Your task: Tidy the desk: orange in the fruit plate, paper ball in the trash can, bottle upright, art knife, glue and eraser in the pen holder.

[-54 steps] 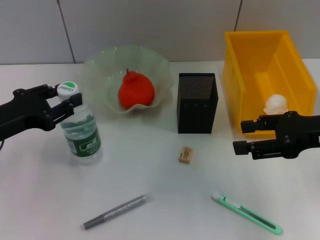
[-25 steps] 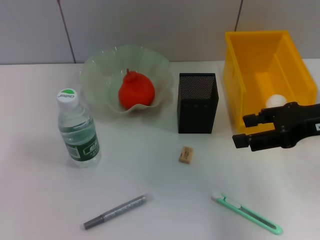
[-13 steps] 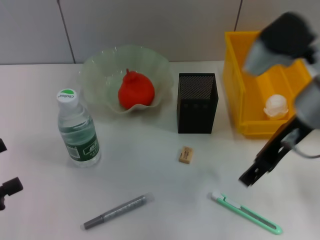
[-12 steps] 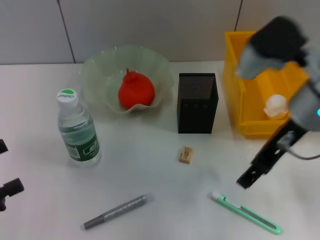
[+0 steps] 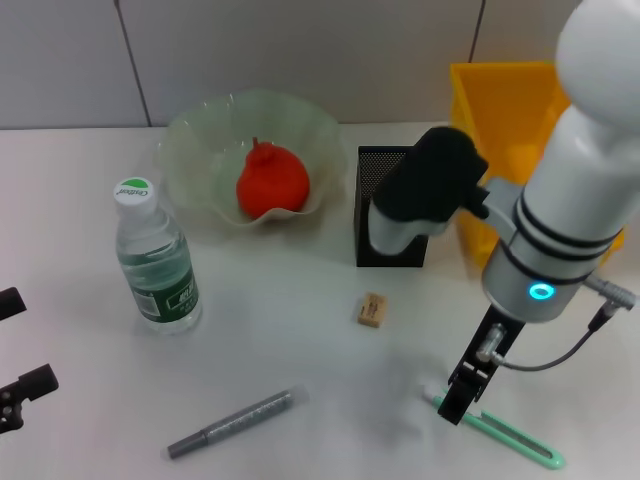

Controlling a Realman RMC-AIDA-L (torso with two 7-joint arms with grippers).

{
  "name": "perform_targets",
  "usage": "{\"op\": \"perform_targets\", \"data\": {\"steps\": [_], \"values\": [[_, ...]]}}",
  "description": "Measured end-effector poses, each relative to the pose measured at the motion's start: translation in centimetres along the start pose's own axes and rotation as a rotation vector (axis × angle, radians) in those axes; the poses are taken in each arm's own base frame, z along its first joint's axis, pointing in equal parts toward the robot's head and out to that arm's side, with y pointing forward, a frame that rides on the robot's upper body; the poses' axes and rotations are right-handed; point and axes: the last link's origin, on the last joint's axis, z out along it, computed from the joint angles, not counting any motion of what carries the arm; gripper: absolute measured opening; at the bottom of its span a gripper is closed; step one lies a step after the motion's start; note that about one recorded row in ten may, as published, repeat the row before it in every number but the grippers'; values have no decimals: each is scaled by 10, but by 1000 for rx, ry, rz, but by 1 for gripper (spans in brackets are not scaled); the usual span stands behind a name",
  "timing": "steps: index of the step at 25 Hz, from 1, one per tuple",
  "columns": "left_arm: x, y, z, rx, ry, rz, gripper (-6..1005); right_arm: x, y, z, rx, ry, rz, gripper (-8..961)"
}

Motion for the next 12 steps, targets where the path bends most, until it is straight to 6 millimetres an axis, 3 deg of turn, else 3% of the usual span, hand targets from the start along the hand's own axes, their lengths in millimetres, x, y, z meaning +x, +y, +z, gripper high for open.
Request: {"op": "perform_targets", "data": {"steps": [12], "values": [[-3, 2, -4, 20, -3, -15, 854, -2, -1, 22, 34, 7, 6, 643]]}}
